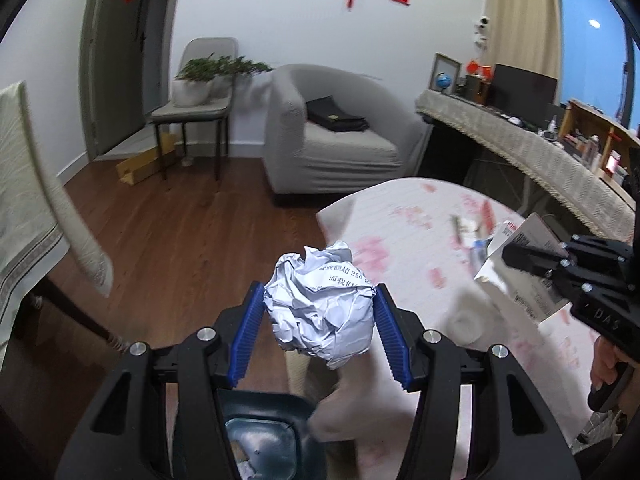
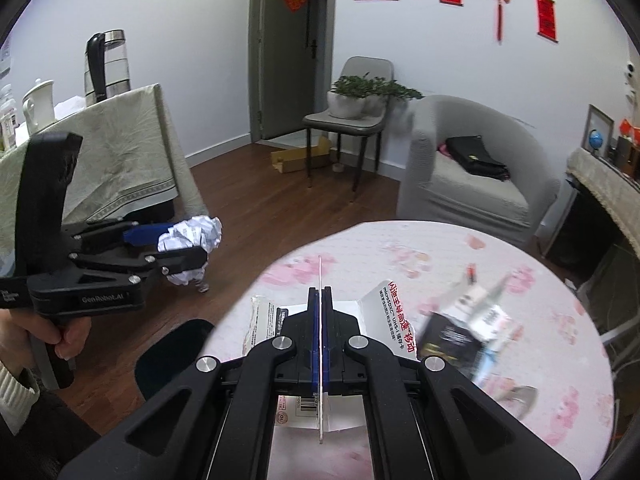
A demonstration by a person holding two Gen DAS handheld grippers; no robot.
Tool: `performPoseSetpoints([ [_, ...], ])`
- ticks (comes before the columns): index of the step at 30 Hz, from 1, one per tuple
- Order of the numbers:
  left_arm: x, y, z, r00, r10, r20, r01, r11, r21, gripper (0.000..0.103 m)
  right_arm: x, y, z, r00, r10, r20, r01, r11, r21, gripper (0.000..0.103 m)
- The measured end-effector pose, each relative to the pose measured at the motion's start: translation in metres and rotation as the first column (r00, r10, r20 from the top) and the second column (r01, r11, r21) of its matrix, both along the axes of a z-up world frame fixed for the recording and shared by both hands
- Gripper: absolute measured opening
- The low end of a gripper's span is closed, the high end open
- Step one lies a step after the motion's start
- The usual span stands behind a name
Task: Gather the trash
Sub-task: 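Carry the foil and the cardboard packaging over the teal bin with both tools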
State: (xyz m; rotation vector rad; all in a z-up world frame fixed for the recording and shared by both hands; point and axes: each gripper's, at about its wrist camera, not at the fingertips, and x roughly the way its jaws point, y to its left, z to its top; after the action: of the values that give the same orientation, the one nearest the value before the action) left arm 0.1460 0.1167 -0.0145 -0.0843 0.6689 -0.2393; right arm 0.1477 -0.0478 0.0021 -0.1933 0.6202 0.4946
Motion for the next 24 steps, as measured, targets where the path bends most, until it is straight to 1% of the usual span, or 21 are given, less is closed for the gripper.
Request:
performPoseSetpoints([
  [2, -0.001, 0.011, -0.007, 1.0, 0.02, -0.018, -0.02, 1.0, 0.009, 0.058, 0.003, 0.013, -0.002, 1.0, 0.018, -0.009, -0.018, 1.0, 0.009, 0.001],
  [3, -0.001, 0.018, -0.013, 0.998, 0.047, -0.031, -0.047, 0.999, 0.016, 0.058, 0.004, 0.019, -0.003, 1.0, 0.025, -0.013, -0.024, 1.0, 0.013, 0.001],
  [5, 0.0, 0.029, -0.025, 0.995, 0.074, -0.069, -0.072, 0.997, 0.023, 0.058, 0.006, 0.031, -0.007, 0.999, 0.042, -0.026, -0.042, 0.999, 0.02, 0.001],
  [10, -0.003, 0.049, -0.047, 0.989, 0.086, -0.124, -0.079, 0.995, 0.054, 0.058, 0.01, 0.062, -0.013, 0.996, 0.074, -0.051, -0.073, 0.997, 0.012, 0.001],
  [14, -0.005, 0.06, -0.062, 0.983, 0.086, -0.161, -0.075, 0.995, 0.072, 0.058, 0.013, 0.079, -0.013, 0.994, 0.092, -0.062, -0.09, 0.995, 0.031, 0.001],
  [18, -0.004, 0.071, -0.083, 0.97, 0.097, -0.222, -0.081, 0.993, 0.081, 0.058, 0.013, 0.095, -0.013, 0.992, 0.113, -0.063, -0.111, 0.993, 0.044, 0.001],
  [19, -0.004, 0.075, -0.091, 0.964, 0.097, -0.249, -0.079, 0.994, 0.08, 0.058, 0.013, 0.1, -0.013, 0.991, 0.119, -0.064, -0.116, 0.992, 0.047, 0.001],
  [22, -0.002, 0.079, -0.108, 0.95, 0.099, -0.296, -0.076, 0.993, 0.087, 0.058, 0.013, 0.111, -0.015, 0.989, 0.135, -0.068, -0.132, 0.99, 0.048, 0.001],
  [24, -0.002, 0.084, -0.121, 0.936, 0.099, -0.338, -0.07, 0.993, 0.098, 0.058, 0.013, 0.119, -0.017, 0.987, 0.146, -0.073, -0.143, 0.989, 0.046, 0.001],
])
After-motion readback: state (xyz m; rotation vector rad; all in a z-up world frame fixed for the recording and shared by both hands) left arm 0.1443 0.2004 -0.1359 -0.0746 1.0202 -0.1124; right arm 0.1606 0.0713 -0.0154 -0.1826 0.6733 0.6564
